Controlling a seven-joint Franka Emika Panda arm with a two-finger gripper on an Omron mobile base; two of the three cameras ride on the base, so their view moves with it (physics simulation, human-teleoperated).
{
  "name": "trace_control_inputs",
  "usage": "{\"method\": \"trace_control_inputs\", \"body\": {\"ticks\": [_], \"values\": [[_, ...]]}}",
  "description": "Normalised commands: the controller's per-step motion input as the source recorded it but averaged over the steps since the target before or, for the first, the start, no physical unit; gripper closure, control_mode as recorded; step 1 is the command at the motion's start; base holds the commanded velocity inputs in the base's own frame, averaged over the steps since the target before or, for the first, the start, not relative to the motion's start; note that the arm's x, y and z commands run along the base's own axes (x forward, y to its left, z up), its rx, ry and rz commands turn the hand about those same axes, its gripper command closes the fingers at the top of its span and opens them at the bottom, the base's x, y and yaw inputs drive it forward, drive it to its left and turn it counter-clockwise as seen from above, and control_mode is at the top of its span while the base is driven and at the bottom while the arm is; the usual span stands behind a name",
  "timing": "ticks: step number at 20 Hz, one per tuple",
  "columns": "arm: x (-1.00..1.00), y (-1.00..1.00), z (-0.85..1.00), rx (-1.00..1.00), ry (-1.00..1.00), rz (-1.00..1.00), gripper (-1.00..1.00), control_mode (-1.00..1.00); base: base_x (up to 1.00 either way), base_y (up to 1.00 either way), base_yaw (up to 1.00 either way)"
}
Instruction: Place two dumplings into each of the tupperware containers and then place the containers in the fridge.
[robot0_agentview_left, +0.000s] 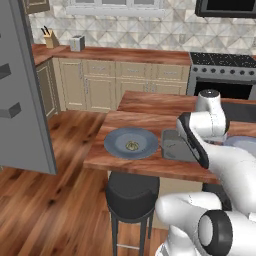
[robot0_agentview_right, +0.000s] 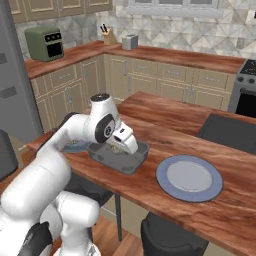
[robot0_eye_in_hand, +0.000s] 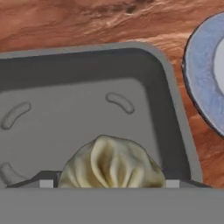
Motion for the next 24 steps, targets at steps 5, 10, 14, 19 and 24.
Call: {"method": "trace_control_inputs", "body": {"ticks": [5, 10, 14, 19, 24], "values": [[0.68, -0.05, -0.59, -0.09, 0.27, 0.0, 1.0, -1.0, 0.0, 0.0, 0.0], [0.28, -0.15, -0.16, -0.01, 0.11, 0.0, -1.0, -1.0, 0.0, 0.0, 0.0], [0.01, -0.28, -0.28, 0.0, -0.02, 0.0, -1.0, -1.0, 0.0, 0.0, 0.0], [-0.1, -0.2, -0.25, 0.01, -0.14, 0.01, -1.0, -1.0, 0.0, 0.0, 0.0], [-0.37, 0.02, 0.36, 0.05, -0.32, 0.07, -1.0, -1.0, 0.0, 0.0, 0.0]]}}
